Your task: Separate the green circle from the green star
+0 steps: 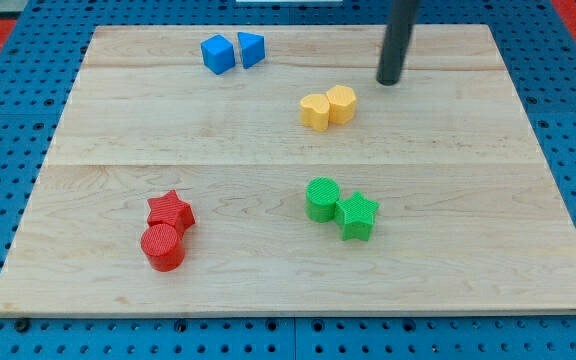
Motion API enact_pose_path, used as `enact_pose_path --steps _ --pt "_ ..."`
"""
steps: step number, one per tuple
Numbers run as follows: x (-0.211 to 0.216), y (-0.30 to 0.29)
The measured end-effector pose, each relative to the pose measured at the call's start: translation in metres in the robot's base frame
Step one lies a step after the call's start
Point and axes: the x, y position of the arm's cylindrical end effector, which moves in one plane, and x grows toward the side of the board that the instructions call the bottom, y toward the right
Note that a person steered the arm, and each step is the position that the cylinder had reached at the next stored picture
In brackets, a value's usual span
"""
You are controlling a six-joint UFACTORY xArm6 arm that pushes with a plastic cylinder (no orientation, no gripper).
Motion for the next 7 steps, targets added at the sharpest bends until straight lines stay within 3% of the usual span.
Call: enact_pose_path --steps 1,3,4,5,7 --pt "-0.030 0.024" --pt "0.073 0.044" --pt "0.106 0.015" --pt "0.127 -0.064" --pt "0.152 -0.140"
